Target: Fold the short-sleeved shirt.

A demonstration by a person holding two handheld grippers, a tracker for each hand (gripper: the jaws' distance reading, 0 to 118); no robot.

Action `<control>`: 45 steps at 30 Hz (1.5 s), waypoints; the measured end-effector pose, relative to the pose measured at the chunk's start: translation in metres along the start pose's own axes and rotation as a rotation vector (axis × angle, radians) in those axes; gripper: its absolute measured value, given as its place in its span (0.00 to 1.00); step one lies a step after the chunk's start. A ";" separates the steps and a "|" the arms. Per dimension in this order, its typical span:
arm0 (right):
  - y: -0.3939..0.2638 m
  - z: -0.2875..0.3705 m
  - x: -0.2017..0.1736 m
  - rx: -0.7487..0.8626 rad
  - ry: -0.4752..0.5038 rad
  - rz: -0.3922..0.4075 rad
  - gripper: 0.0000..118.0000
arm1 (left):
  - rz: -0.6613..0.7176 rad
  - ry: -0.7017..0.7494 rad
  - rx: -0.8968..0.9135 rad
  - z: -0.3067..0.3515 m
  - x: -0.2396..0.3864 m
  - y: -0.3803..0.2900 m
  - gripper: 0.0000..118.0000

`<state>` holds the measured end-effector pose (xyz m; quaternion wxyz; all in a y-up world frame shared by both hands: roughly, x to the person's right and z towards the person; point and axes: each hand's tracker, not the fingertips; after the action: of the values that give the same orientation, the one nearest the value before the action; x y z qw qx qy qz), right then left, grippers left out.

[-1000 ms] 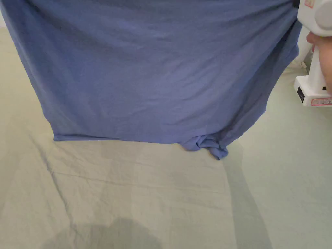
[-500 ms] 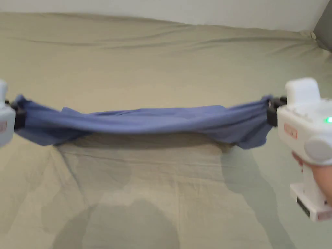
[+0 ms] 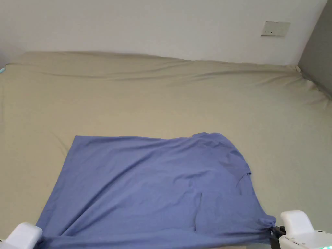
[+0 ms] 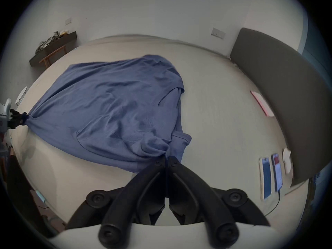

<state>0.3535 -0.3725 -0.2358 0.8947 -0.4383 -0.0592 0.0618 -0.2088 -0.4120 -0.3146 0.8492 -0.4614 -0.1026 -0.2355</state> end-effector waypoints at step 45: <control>0.137 0.243 -0.115 0.822 -0.091 0.018 0.57 | 0.321 0.193 0.997 0.283 0.068 0.133 0.72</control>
<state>0.1935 -0.1188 -0.2016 0.9912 -0.0415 -0.0653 0.1074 -0.0721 -0.1356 -0.2294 0.9964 0.0122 -0.0518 -0.0666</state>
